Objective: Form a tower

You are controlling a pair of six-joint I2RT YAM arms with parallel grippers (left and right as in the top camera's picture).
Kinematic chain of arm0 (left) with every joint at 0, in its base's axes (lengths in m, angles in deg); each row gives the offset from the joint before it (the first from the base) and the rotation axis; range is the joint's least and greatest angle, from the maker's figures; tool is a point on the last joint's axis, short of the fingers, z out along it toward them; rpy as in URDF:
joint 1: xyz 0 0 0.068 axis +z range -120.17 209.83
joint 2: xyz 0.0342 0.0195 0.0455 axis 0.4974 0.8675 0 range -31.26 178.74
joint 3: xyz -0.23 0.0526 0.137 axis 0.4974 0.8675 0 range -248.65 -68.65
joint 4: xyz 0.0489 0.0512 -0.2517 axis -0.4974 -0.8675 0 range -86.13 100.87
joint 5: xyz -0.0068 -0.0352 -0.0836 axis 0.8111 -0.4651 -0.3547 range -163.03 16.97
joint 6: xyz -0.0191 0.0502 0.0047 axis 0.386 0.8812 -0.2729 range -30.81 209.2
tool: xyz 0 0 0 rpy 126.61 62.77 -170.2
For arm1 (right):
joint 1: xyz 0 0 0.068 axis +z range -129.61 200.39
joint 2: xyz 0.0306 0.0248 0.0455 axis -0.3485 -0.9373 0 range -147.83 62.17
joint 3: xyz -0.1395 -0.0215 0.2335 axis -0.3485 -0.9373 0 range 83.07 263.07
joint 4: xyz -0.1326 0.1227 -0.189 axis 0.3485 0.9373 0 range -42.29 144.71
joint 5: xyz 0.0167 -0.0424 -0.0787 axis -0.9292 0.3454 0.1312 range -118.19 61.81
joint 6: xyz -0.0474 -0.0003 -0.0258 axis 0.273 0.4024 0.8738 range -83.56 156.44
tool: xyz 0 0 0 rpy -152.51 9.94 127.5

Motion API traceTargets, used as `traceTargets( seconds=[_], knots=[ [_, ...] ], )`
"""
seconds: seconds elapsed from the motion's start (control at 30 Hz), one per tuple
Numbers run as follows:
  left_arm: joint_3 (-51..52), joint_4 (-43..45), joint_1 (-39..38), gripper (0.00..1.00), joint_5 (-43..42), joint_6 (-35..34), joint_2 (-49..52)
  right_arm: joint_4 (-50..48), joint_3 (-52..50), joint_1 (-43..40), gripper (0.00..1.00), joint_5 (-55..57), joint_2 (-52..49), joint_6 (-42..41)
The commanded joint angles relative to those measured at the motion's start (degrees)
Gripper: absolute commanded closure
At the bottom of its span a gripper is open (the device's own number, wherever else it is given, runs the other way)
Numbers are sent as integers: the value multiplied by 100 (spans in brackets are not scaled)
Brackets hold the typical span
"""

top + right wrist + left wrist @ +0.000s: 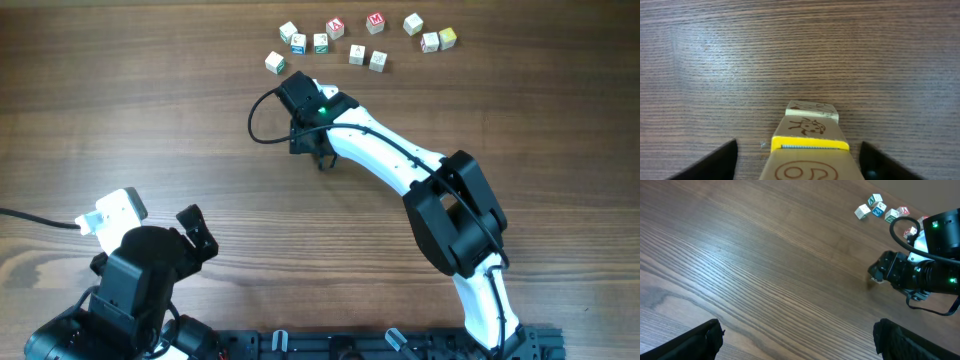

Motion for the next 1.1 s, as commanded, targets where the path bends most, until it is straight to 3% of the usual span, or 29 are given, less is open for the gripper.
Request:
traceTargets(
  seconds=[0.0, 0.07, 0.2, 0.43, 0.47, 0.53, 0.63, 0.73, 1.07],
  knots=[
    [15, 15, 13, 0, -26, 114, -4, -44, 57, 31, 12, -76, -17, 0],
    [15, 15, 13, 0, -26, 114, -4, 109, 146, 28, 0, -81, 66, 293],
    [15, 15, 13, 0, -26, 114, -4, 667, 533, 11, 0, -85, 439, 1563],
    [15, 15, 13, 0, -26, 114, -4, 1106, 623, 0, 0, -186, 1032, 4843],
    [15, 13, 13, 0, -26, 114, -4, 1121, 619, -48, 0, -730, 1029, 5805],
    [15, 13, 13, 0, -26, 114, -4, 1172, 608, -249, 0, -1296, 997, 6655],
    [15, 15, 13, 0, -26, 114, -4, 1266, 608, -715, 0, -1740, 975, 7237],
    [15, 15, 13, 0, -26, 114, -4, 1329, 608, -1117, 0, -2938, 940, 8061],
    [15, 15, 13, 0, -26, 114, -4, 1167, 608, -1248, 0, -3233, 339, 8710]
  ],
)
